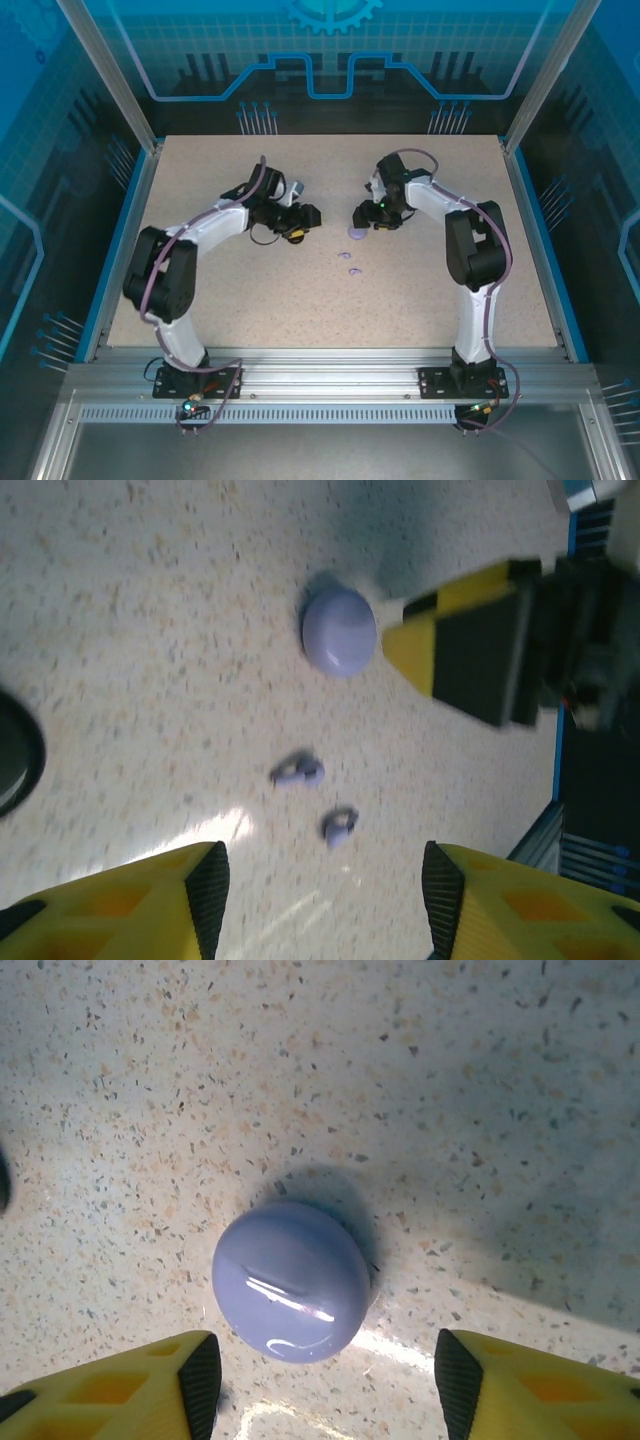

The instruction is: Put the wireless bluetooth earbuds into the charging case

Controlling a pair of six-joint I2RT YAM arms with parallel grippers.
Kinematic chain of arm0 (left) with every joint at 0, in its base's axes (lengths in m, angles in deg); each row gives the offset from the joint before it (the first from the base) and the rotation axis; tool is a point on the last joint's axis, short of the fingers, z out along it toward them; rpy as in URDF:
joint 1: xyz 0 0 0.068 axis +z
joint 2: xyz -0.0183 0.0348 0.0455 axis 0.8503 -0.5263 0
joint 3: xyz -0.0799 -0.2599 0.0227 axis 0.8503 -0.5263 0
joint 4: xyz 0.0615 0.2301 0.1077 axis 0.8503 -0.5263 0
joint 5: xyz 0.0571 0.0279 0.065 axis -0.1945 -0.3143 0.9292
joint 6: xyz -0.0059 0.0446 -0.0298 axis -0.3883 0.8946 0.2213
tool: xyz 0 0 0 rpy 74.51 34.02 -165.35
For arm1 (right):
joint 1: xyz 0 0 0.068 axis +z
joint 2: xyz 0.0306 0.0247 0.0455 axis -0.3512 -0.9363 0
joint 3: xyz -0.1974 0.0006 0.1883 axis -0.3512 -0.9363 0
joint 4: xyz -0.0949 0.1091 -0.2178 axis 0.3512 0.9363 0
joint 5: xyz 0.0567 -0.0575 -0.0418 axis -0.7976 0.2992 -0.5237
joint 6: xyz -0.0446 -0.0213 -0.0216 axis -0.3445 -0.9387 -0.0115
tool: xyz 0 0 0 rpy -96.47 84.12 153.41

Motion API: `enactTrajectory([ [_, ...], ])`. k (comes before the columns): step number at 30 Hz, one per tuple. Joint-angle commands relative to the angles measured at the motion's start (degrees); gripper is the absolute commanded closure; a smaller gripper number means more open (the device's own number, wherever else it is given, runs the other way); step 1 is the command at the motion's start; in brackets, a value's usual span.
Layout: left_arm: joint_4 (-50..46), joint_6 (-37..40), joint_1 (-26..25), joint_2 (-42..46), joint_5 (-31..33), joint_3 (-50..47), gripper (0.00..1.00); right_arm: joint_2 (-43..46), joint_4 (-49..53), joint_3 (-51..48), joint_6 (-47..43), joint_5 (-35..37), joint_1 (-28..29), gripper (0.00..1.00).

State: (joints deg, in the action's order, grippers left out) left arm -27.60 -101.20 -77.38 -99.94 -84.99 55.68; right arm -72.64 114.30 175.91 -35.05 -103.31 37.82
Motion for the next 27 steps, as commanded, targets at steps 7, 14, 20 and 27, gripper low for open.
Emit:
enactTrajectory([
  [7, 3.4, -6.6, -3.8, -13.6, 0.0, 11.7, 0.44, 1.4, -4.3, -4.0, 2.0, -7.4, -1.6, 0.51],
  [14, 5.0, -8.5, -5.3, -19.0, -0.1, 14.0, 0.45, 0.7, -4.9, -4.1, 2.8, -7.5, -2.2, 0.59],
  [20, 6.7, -10.0, -6.4, -22.4, -1.5, 15.1, 0.48, 0.0, -5.7, -4.4, 3.4, -7.7, -2.6, 0.69],
  [27, 8.3, -11.8, -7.4, -25.2, -2.7, 16.6, 0.51, -0.7, -6.7, -5.4, 3.7, -8.8, -3.1, 0.74],
])
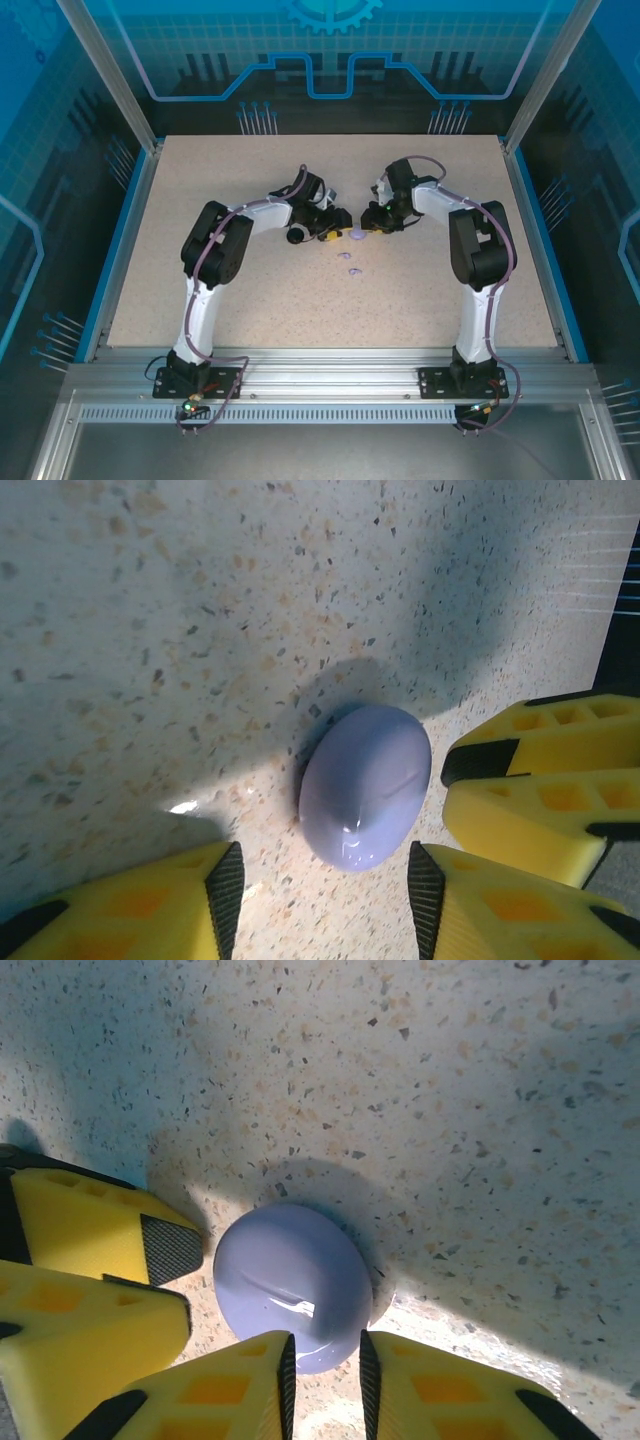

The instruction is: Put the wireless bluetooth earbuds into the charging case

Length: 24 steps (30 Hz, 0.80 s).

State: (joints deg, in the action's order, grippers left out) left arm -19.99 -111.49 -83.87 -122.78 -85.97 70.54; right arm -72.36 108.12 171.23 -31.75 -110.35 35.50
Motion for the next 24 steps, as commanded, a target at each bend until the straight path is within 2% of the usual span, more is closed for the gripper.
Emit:
enactTrajectory([
  [1, 0.9, -1.7, -1.1, -2.8, -1.9, 2.0, 0.52, -1.2, -0.6, -0.7, 0.4, -2.0, -0.8, 0.74],
  [11, 2.2, -4.0, -2.4, -5.4, -2.6, 3.2, 0.56, -2.2, -1.9, -1.7, 1.1, -3.4, -0.8, 0.74],
  [19, 8.7, -8.2, -2.6, -5.7, -5.1, 1.9, 0.59, -2.2, -4.0, -4.0, 2.3, -4.0, -1.0, 0.78],
  [24, 8.9, -8.5, -2.8, -5.7, -5.2, 1.9, 0.62, -2.3, -4.7, -4.8, 2.8, -4.5, -1.1, 0.79],
])
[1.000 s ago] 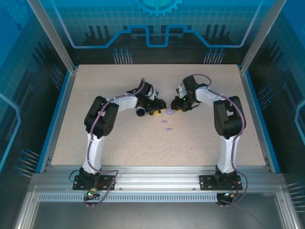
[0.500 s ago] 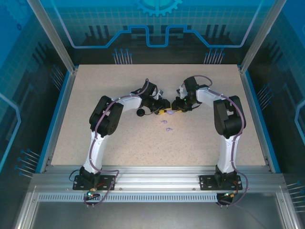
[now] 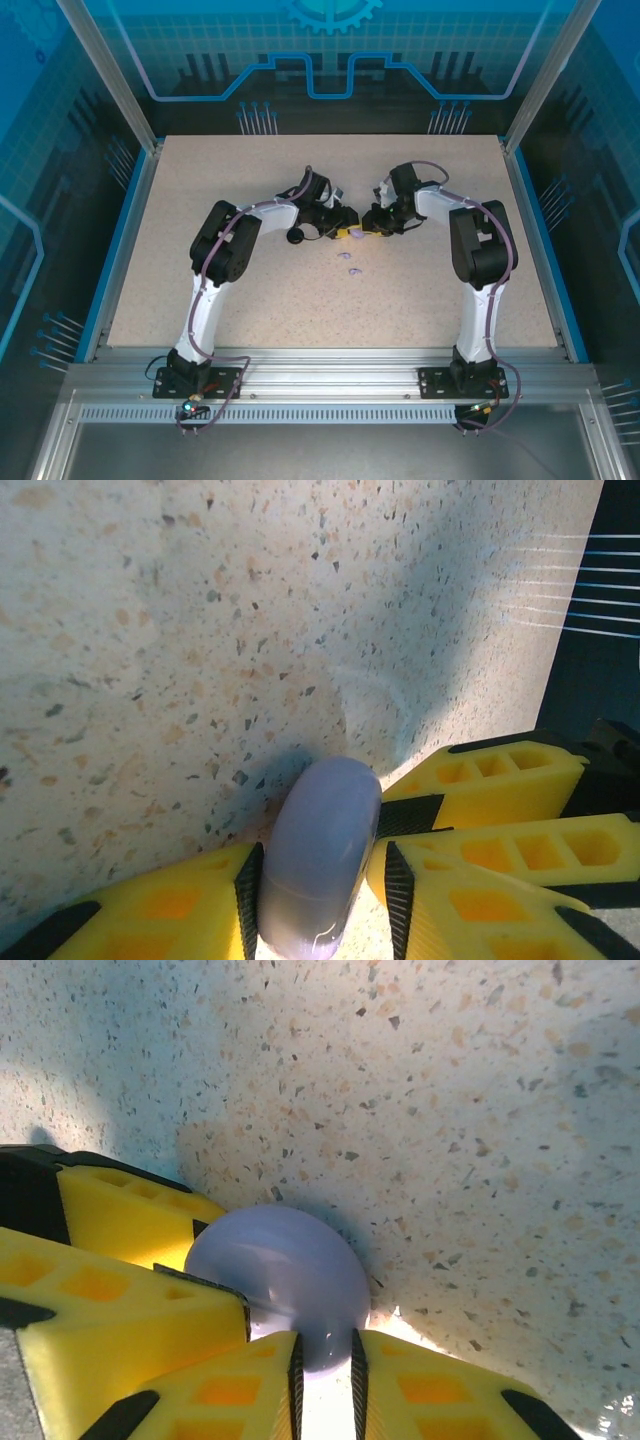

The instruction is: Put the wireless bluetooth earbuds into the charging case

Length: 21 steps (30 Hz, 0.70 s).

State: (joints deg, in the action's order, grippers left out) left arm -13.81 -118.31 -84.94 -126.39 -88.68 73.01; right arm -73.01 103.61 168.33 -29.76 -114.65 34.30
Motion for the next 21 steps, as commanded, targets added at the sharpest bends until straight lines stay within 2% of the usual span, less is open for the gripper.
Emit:
enactTrajectory([
  [1, 2.8, -1.8, -1.7, -2.1, -2.4, -0.6, 0.63, -1.6, -0.4, -1.9, 0.8, -0.3, 0.0, 0.79],
  [3, 3.0, -2.2, -1.8, -2.1, -2.4, -0.6, 0.64, -1.6, -0.8, -2.3, 1.1, -0.5, -0.1, 0.79],
  [7, 3.9, -2.7, -1.9, -1.6, -2.6, -1.1, 0.75, -0.8, -1.9, -3.4, 1.9, -0.8, -0.3, 0.79],
  [11, 5.0, -1.7, -1.9, 0.7, -1.9, -2.4, 0.81, 2.3, -3.4, -5.4, 2.3, -0.9, -0.8, 0.78],
  [15, 2.1, 3.1, -1.8, 5.4, 0.3, -3.2, 0.82, 9.3, -3.6, -7.9, 1.7, -0.4, -2.2, 0.73],
  [21, -3.8, 12.9, -0.9, 15.0, 0.7, -3.5, 0.82, 21.4, 0.4, -9.1, -3.0, -3.2, -4.3, 0.59],
])
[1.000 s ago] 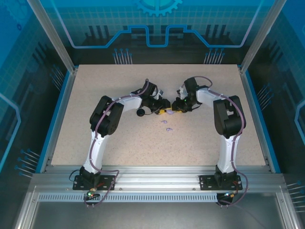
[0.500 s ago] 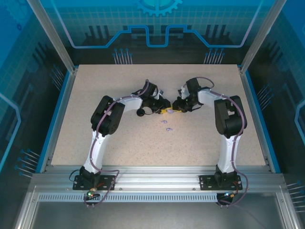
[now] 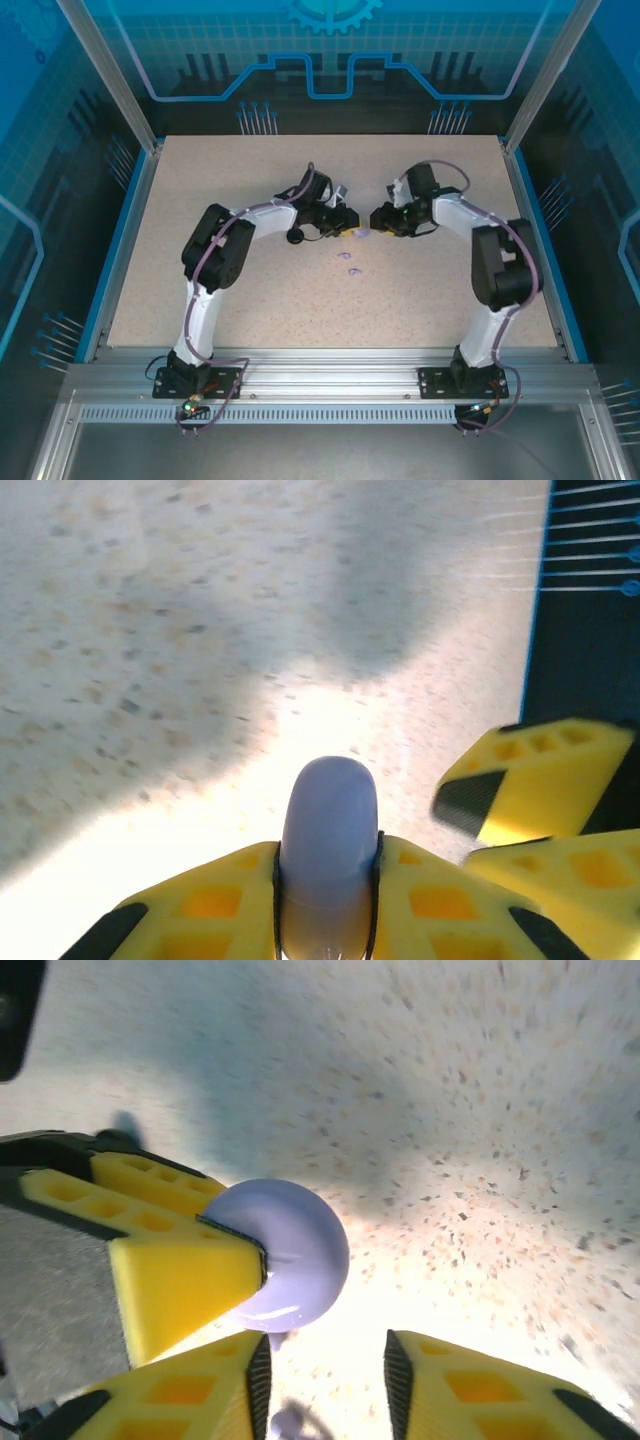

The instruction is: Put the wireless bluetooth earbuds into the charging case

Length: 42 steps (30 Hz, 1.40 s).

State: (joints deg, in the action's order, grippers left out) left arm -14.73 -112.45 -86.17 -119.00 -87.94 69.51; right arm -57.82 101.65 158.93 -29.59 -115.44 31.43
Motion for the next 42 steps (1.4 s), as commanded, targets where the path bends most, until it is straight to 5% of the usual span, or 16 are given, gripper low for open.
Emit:
enactTrajectory([
  [1, -3.6, 9.1, 0.6, 9.4, -0.9, -0.2, 0.82, 8.1, 3.0, 0.3, -4.4, -3.7, -1.6, 0.56],
  [16, -10.9, 27.7, 3.4, 31.6, -17.2, -3.3, 0.82, 24.0, 6.2, 2.4, -15.6, -31.8, -2.7, 0.47],
  [31, -13.4, 31.2, 2.4, 35.7, -22.6, -2.7, 0.81, 25.6, 6.3, 7.4, -16.9, -32.5, 4.4, 0.44],
  [42, -14.5, 32.6, 1.6, 36.9, -23.4, -2.7, 0.81, 23.9, 6.5, 9.3, -16.9, -32.4, 6.3, 0.51],
])
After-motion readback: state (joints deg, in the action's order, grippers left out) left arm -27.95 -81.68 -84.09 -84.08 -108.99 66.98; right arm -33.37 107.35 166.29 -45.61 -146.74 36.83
